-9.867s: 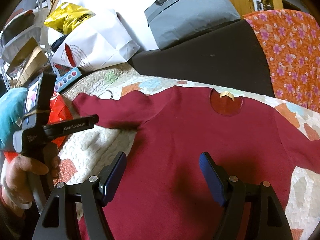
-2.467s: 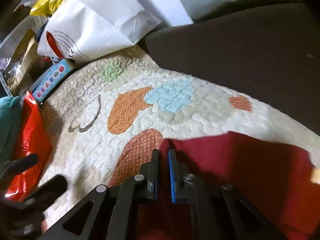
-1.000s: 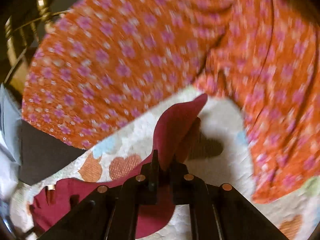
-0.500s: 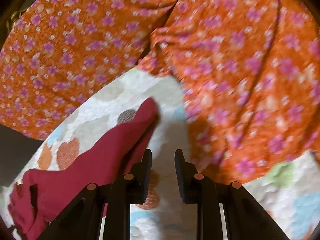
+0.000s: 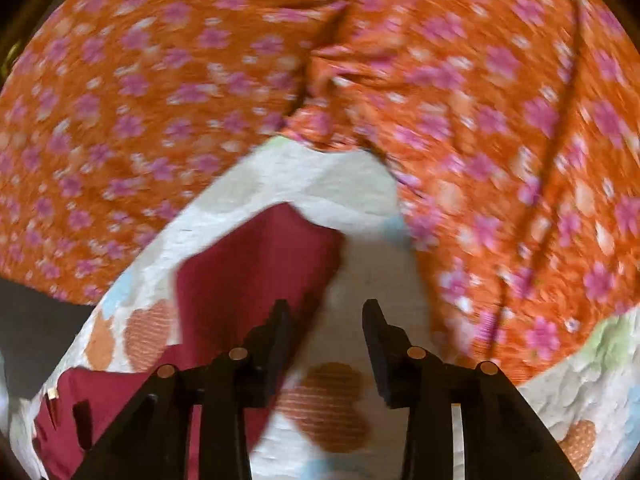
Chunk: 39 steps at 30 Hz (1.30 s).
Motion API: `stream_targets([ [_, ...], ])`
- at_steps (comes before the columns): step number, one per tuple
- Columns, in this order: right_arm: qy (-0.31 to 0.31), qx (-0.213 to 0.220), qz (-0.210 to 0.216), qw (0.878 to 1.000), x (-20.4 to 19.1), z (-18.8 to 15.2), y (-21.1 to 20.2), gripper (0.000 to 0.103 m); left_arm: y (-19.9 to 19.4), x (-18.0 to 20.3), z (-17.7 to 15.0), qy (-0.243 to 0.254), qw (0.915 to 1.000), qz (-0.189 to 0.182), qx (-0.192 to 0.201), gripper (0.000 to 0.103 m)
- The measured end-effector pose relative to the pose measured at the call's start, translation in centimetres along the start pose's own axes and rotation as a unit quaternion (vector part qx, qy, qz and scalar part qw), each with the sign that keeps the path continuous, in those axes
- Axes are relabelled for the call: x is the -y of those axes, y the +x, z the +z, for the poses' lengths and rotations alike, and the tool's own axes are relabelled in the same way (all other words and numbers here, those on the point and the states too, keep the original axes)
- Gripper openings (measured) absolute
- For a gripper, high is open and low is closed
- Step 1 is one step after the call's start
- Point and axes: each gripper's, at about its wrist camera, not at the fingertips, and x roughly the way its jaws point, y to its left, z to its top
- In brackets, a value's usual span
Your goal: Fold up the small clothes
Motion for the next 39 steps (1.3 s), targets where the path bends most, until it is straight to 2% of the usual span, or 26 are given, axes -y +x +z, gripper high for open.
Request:
stream_targets([
  [3, 0.053, -0.012, 0.054, 0.997, 0.8, 0.3, 1.6, 0.036, 0.0, 0.2, -0.2, 0.005, 1.0000, 0.002, -0.003, 0.102],
  [5, 0.050, -0.028, 0.054, 0.997, -0.2, 0.5, 3.6, 0.036, 0.1, 0.2, -0.2, 0.003, 1.0000, 0.004, -0.001, 0.102],
  [7, 0.043, -0.005, 0.039, 0.998, -1.4, 0.9, 4.2, 0.036, 0.1, 0.3, -0.2, 0.002, 1.0000, 0.004, -0.001, 0.102],
  [10, 0.069, -0.009, 0.055, 0.996, -1.0, 1.4, 4.4, 0.011, 0.0, 0.2, -0.2, 0.003, 1.0000, 0.003, 0.000, 0.102],
  [12, 0.077, -0.001, 0.073, 0.994, 0.0, 1.8, 2.6, 0.010, -0.1, 0.2, -0.1, 0.000, 1.0000, 0.002, 0.001, 0.102],
  [16, 0.045, 0.070, 0.087, 0.993, 1.7, 2.6, -5.1, 0.010, -0.8, -0.4, 0.4, -0.011, 0.9999, -0.004, 0.007, 0.102],
  [18, 0.036, 0.086, 0.104, 0.990, 1.7, 3.1, -8.1, 0.010, -1.1, -0.7, 0.5, -0.016, 0.9998, -0.006, 0.007, 0.102],
  [21, 0.005, 0.091, 0.139, 0.986, -0.9, 3.2, -11.1, 0.010, -1.6, -1.2, 0.6, -0.024, 0.9996, -0.008, 0.010, 0.102],
  [24, -0.052, 0.077, 0.197, 0.976, -6.8, 2.3, -12.5, 0.009, -2.3, -2.1, 0.9, -0.040, 0.9990, -0.017, 0.014, 0.102],
  [26, -0.100, 0.056, 0.242, 0.963, -11.6, 0.5, -13.1, 0.008, -2.8, -2.9, 1.2, -0.058, 0.9978, -0.028, 0.017, 0.102],
  [28, -0.150, 0.029, 0.291, 0.944, -17.3, -2.2, -13.5, 0.007, -3.1, -3.9, 1.5, -0.077, 0.9960, -0.043, 0.017, 0.102],
  [32, -0.228, -0.015, 0.375, 0.899, -28.1, -9.0, -13.8, 0.007, -3.4, -5.1, 1.9, -0.106, 0.9925, -0.058, 0.019, 0.102],
  [35, -0.267, -0.059, 0.414, 0.868, -34.8, -15.7, -13.0, 0.007, -3.2, -5.6, 2.1, -0.112, 0.9916, -0.063, 0.015, 0.102],
  [39, -0.293, -0.117, 0.433, 0.845, -41.4, -24.8, -9.3, 0.007, -2.9, -5.9, 2.3, -0.120, 0.9901, -0.072, 0.011, 0.102],
])
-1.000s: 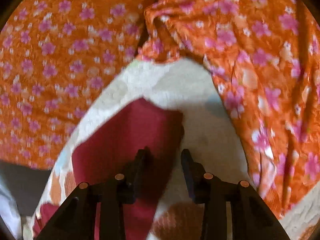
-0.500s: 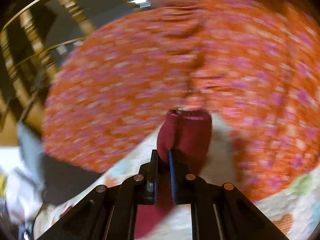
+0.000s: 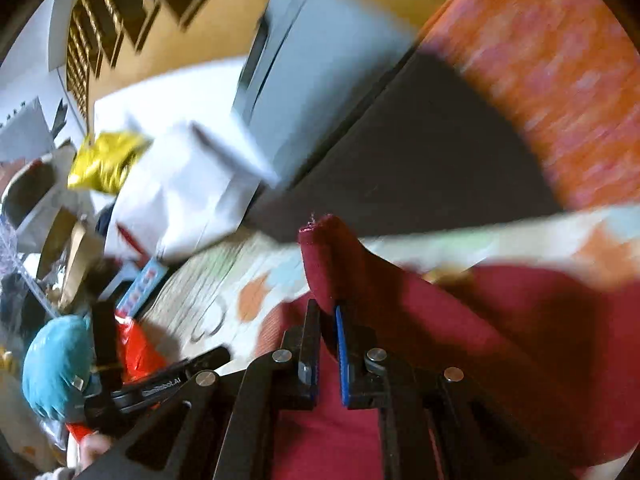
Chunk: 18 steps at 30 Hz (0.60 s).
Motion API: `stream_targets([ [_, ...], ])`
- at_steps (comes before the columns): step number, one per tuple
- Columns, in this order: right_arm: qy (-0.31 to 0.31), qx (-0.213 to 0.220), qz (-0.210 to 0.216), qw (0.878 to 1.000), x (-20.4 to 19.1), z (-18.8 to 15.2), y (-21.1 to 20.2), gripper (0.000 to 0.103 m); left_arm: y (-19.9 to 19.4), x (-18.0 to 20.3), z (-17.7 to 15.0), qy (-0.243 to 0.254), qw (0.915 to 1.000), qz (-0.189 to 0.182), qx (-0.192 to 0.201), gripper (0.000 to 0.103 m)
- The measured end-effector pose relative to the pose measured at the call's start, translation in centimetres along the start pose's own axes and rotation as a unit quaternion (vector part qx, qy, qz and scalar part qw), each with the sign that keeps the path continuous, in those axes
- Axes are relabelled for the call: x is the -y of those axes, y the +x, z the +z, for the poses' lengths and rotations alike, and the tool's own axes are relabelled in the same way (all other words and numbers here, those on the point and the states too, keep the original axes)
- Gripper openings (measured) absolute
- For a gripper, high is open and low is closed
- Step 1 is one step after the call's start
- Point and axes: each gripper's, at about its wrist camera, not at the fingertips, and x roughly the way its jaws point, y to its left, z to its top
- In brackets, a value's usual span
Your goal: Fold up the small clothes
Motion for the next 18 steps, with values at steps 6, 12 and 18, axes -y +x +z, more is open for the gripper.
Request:
stream_targets([
  [6, 0.000, -0.132, 0.010, 0.991, 0.7, -3.4, 4.3, 0.009, 0.7, -1.1, 0.2, -0.031, 0.9993, -0.010, -0.018, 0.102],
  [12, -0.028, -0.035, -0.117, 0.992, 6.6, -0.7, -9.1, 0.030, 1.5, 0.3, -0.6, -0.018, 0.9993, -0.022, -0.023, 0.102],
  [18, 0.010, -0.041, -0.205, 0.978, 13.1, -2.1, -13.2, 0.030, 4.0, 2.0, -1.8, 0.015, 0.9990, -0.010, -0.040, 0.102],
])
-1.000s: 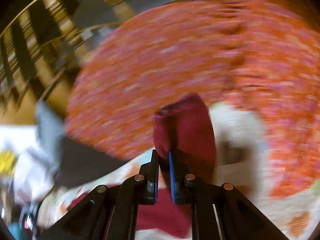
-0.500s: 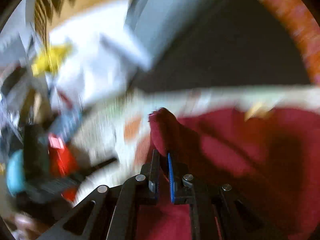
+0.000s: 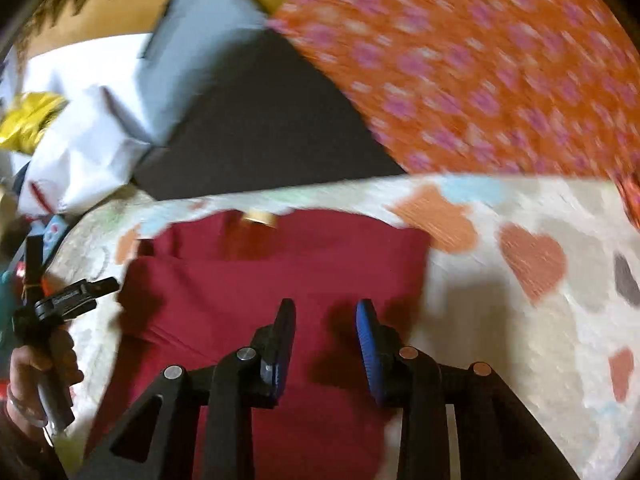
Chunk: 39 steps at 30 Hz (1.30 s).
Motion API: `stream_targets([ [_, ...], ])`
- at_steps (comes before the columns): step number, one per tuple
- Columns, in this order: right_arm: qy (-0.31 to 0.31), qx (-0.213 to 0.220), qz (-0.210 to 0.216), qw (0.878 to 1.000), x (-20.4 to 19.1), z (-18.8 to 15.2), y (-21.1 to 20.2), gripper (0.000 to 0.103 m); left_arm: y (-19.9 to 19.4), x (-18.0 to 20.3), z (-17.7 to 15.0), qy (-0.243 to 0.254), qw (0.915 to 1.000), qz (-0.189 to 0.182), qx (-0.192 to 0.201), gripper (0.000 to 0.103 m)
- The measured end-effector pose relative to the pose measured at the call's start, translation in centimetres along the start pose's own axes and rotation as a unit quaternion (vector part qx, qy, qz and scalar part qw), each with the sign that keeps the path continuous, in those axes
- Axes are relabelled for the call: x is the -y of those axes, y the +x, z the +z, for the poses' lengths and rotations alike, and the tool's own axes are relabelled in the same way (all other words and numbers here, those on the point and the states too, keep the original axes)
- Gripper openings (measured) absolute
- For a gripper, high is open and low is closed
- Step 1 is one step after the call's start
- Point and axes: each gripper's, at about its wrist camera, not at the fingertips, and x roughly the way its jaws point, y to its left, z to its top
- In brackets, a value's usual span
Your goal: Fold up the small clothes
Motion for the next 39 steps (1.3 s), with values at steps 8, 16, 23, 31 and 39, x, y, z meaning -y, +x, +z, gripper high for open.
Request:
stream_targets([
  [8, -0.062, -0.094, -0.019, 0.993, -0.2, -4.3, 3.0, 0.025, 2.1, 0.6, -1.1, 0.035, 0.9988, 0.015, -0.029, 0.096],
  [16, 0.034, -0.001, -0.014, 0.999, 2.8, 2.4, 3.6, 0.039, 1.8, 0.3, -0.8, 0.029, 0.9992, 0.018, -0.020, 0.096],
  [23, 0.002, -0.008, -0.057, 0.998, 2.7, 3.8, 7.0, 0.009, 2.4, 0.6, -1.1, 0.036, 0.9985, 0.021, -0.034, 0.096],
  [31, 0.031, -0.006, -0.045, 0.998, 4.3, 2.4, 4.2, 0.009, 2.9, 1.0, -1.8, 0.049, 0.9975, 0.031, -0.041, 0.096],
  [39, -0.016, -0.072, -0.048, 0.996, 2.5, -3.6, 3.6, 0.009, 2.8, 1.1, -2.1, 0.058, 0.9970, 0.038, -0.036, 0.096],
])
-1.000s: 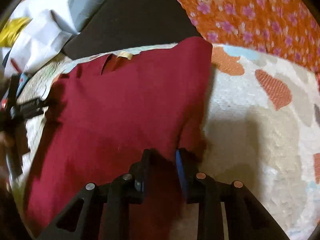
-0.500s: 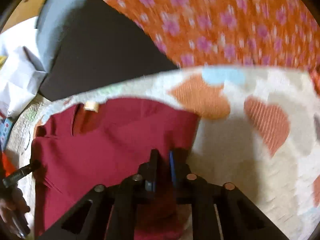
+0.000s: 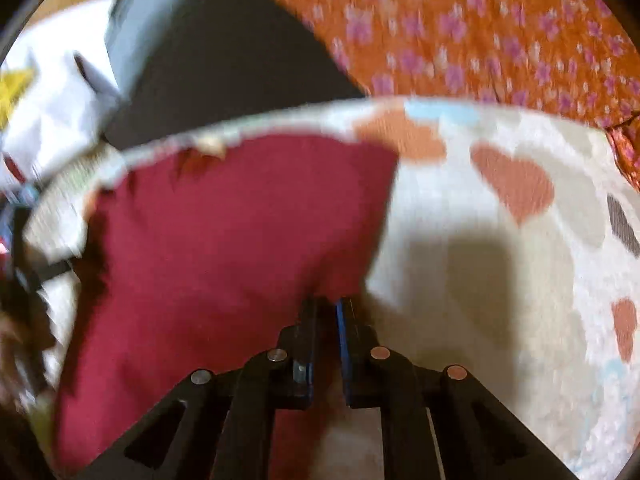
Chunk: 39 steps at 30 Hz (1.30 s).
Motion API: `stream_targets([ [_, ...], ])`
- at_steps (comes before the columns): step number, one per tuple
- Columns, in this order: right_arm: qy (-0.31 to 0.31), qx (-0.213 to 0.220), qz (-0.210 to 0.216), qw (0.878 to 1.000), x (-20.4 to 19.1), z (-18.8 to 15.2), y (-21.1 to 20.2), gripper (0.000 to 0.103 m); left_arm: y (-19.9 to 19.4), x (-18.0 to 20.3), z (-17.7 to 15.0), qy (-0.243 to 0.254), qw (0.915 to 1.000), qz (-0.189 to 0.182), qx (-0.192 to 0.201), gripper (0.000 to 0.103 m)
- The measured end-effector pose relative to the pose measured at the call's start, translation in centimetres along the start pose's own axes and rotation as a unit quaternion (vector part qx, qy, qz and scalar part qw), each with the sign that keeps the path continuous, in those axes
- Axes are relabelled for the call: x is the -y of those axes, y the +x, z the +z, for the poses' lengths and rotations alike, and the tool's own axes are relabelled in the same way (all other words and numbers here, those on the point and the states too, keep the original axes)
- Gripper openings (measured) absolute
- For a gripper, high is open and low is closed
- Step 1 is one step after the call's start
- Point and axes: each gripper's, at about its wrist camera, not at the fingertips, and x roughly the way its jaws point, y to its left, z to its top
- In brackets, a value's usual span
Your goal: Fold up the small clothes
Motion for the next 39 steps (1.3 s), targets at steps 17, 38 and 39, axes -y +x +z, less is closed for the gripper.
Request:
stream_targets([
  [17, -0.059, 0.035, -0.030, 0.997, -0.6, 1.4, 0.1, 0.030, -0.5, -0.4, 0.1, -0.008, 1.0000, 0.000, 0.002, 0.096],
  [38, 0.040, 0.099, -0.002, 0.994, -0.3, 1.6, -4.5, 0.009, -2.1, -1.5, -0.7, -0.018, 0.9996, 0.020, 0.007, 0.096],
  [39, 0.038, 0.100, 0.001, 0.994, -0.7, 1.9, -4.2, 0.009, -2.3, -1.7, -0.8, -0.022, 0.9996, 0.018, 0.006, 0.096],
])
